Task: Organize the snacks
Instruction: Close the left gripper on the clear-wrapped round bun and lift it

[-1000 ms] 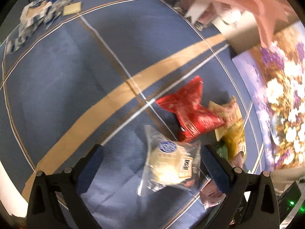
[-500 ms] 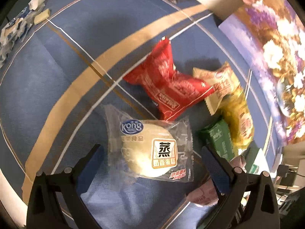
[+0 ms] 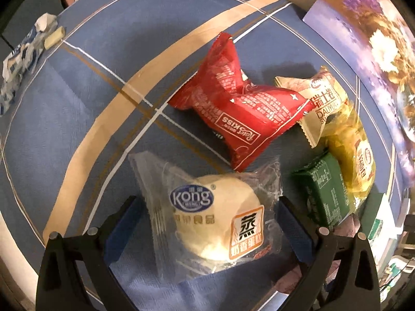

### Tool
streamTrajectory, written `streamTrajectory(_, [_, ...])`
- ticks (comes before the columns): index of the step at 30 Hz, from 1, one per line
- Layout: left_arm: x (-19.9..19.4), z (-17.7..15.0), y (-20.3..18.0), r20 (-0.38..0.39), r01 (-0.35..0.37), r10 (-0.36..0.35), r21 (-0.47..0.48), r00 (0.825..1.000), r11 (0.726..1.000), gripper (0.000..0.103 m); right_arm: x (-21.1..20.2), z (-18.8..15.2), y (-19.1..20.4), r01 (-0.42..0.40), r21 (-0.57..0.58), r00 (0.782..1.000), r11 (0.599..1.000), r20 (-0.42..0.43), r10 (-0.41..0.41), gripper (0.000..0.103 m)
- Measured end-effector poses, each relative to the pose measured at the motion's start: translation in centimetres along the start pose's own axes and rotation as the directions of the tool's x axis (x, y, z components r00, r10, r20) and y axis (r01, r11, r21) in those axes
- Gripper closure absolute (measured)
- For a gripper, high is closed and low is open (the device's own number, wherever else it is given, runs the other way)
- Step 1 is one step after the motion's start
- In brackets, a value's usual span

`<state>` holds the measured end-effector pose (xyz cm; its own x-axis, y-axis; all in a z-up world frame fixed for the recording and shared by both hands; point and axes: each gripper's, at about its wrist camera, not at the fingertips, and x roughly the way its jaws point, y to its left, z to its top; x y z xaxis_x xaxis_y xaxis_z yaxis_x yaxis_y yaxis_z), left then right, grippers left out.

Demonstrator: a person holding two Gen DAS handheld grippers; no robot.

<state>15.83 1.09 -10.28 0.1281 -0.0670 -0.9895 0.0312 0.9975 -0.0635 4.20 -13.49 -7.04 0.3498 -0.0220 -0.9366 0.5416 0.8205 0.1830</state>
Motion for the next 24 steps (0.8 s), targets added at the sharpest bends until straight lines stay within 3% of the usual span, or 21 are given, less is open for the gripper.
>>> streamTrajectory(10, [-0.6,0.2,-0.9,0.039,-0.031,0.03,0.022,0.999,0.999,0.003,0.2,-0.7,1.6,0.074,-0.066,0.997,0.995,0.025,-0.072,0.055])
streamTrajectory(20, [-3.0,0.6,-2.1,0.099,-0.063,0.055,0.075,0.994,0.995,0.024,0.3,-0.8,2.2,0.075,-0.077,0.997,0.994,0.03,-0.073,0.055])
streamTrajectory(24, [-3.4,0.8,-2.1,0.102,-0.047,0.041,0.064,0.994,0.997,0.027,0.0,-1.0,1.6,0.067,-0.071,0.997,0.995,0.028,-0.065,0.055])
